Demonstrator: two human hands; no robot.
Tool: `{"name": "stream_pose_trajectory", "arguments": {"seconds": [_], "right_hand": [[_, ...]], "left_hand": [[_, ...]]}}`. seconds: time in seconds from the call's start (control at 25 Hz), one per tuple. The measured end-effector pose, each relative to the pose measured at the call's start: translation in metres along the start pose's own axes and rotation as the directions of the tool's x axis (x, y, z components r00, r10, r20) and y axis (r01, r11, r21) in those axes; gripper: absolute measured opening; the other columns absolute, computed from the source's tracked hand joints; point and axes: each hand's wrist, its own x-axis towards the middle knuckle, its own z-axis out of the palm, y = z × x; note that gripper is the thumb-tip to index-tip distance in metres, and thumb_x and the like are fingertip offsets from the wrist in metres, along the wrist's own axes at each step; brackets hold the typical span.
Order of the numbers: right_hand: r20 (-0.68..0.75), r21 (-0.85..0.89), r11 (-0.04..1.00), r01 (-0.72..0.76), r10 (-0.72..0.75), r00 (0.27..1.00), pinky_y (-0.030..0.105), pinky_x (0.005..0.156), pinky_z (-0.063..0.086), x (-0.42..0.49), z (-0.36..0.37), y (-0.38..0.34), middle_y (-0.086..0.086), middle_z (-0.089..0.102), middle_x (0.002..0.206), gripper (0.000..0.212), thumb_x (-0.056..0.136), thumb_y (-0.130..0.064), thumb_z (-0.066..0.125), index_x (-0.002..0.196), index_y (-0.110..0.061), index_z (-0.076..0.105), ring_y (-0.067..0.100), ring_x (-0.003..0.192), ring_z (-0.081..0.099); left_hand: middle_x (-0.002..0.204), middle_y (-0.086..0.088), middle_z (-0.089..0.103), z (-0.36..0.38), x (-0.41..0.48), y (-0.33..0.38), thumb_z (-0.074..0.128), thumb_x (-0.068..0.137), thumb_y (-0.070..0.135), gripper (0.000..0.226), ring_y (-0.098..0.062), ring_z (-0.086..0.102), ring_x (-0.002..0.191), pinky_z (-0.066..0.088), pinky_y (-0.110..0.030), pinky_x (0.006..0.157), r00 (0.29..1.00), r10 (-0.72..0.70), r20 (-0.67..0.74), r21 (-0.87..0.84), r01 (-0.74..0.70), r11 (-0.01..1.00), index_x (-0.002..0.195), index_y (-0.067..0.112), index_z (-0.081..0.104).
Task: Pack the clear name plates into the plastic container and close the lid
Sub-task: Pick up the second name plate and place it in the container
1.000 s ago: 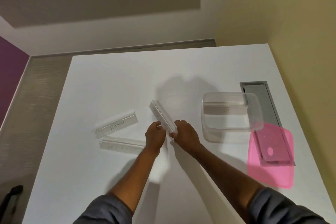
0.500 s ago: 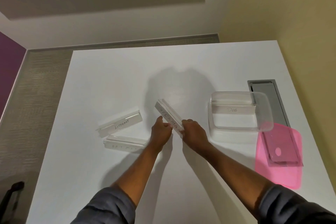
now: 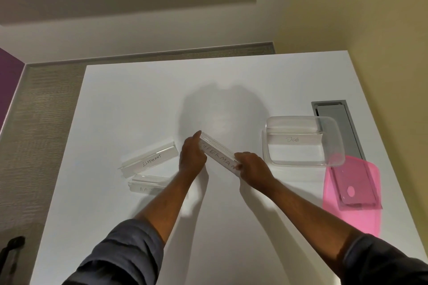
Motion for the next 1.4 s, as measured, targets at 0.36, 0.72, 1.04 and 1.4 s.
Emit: {"name": "stream_pose_trajectory", "arguments": {"seconds": [0.36, 0.72, 1.04, 1.4], "right_hand": [[-0.086, 0.222, 0.972, -0.079, 0.101, 0.991, 0.036, 0.070, 0.049, -0.003, -0.001, 0.019, 0.004, 0.076, 0.087, 0.010, 0.093, -0.005, 0.066, 0.096, -0.008, 0.075, 0.020, 0.077, 0.063], [-0.101, 0.322, 0.937, -0.136, 0.176, 0.979, 0.026, 0.067, 0.047, -0.016, -0.001, 0.022, -0.002, 0.076, 0.085, 0.012, 0.096, -0.017, 0.066, 0.095, -0.010, 0.076, 0.017, 0.076, 0.065], [0.014, 0.369, 0.923, -0.105, 0.108, 0.994, 0.023, 0.103, 0.055, -0.045, -0.027, 0.031, 0.005, 0.071, 0.135, 0.084, 0.066, -0.017, 0.098, 0.142, -0.012, 0.063, 0.013, 0.125, 0.066], [0.097, 0.159, 0.987, -0.020, 0.004, 0.995, 0.021, 0.072, 0.057, -0.071, -0.108, 0.051, -0.014, 0.072, 0.114, 0.064, 0.067, -0.036, 0.093, 0.114, -0.038, 0.050, 0.006, 0.094, 0.070]], "left_hand": [[0.117, -0.016, 0.081, -0.018, 0.010, -0.004, 0.057, 0.097, -0.001, 0.038, -0.034, 0.076, 0.111, 0.061, -0.044, 0.098, 0.999, 0.003, -0.033, -0.016, -0.004, 1.000, 0.124, 0.012, 0.080], [0.103, -0.008, 0.085, -0.033, 0.001, -0.018, 0.072, 0.095, 0.002, 0.025, -0.028, 0.080, 0.099, 0.064, -0.046, 0.099, 0.991, -0.129, 0.033, -0.221, 0.134, 0.966, 0.109, 0.015, 0.087], [0.094, -0.004, 0.086, -0.046, -0.015, -0.006, 0.075, 0.095, 0.000, 0.025, -0.026, 0.084, 0.092, 0.067, -0.047, 0.096, 0.984, -0.172, 0.055, -0.359, 0.180, 0.916, 0.098, 0.021, 0.088], [0.090, 0.005, 0.086, -0.053, -0.041, 0.057, 0.074, 0.097, 0.005, 0.023, -0.014, 0.084, 0.087, 0.070, -0.040, 0.087, 0.997, 0.057, 0.060, -0.441, -0.025, 0.897, 0.102, 0.021, 0.088]]}}
